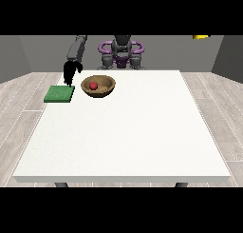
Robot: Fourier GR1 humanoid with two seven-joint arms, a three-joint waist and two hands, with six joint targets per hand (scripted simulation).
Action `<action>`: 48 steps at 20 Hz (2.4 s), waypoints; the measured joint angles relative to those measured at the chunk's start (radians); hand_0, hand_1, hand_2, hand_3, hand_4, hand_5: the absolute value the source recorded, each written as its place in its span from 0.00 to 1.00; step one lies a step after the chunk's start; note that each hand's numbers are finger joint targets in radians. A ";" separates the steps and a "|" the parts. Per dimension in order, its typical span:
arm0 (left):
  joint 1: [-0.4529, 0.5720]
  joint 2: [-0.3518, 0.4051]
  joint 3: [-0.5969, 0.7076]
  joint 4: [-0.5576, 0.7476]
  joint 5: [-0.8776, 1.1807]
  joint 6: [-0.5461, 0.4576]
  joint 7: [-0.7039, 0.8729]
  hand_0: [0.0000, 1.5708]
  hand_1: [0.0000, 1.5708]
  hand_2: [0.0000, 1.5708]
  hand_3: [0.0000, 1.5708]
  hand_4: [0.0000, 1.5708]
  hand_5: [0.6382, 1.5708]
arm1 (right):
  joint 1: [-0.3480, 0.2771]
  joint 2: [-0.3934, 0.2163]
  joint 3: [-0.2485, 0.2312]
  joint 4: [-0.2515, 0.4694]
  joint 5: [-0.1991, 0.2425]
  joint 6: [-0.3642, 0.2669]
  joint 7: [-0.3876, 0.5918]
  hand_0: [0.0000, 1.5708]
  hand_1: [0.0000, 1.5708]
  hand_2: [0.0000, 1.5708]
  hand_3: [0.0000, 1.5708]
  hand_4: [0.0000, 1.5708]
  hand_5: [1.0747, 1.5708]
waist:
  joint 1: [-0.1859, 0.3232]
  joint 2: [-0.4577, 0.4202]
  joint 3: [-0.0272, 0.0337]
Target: Pick the cup and pour the ball into the bowl, then pick the bowl and place it on the pad
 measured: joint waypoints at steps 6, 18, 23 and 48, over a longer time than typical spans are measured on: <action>0.050 0.087 0.055 -0.020 0.086 -0.075 0.001 0.00 0.00 0.00 0.00 0.64 0.96 | -0.070 0.026 0.021 0.130 0.023 -0.006 -0.093 0.00 0.00 0.00 0.00 0.37 0.98 | -0.020 0.036 0.0013; 0.102 0.177 0.092 -0.100 0.193 -0.109 0.032 0.00 0.00 0.00 0.00 0.65 0.97 | -0.184 0.024 0.027 0.349 0.041 -0.001 -0.271 0.00 0.00 0.00 0.00 0.28 0.95 | -0.040 0.095 -0.0092; 0.105 0.199 0.099 -0.128 0.216 -0.113 0.032 0.00 0.00 0.00 0.00 0.65 0.96 | -0.210 0.026 0.025 0.378 0.042 -0.011 -0.327 0.00 0.00 0.00 0.00 0.28 0.95 | -0.034 0.120 -0.0158; 0.121 0.301 0.168 -0.061 0.320 -0.201 0.045 0.00 0.00 0.00 0.00 0.76 0.95 | -0.151 -0.006 0.112 0.261 0.123 -0.317 -0.156 1.00 1.00 1.00 0.68 0.65 0.97 | 0.011 0.104 -0.0026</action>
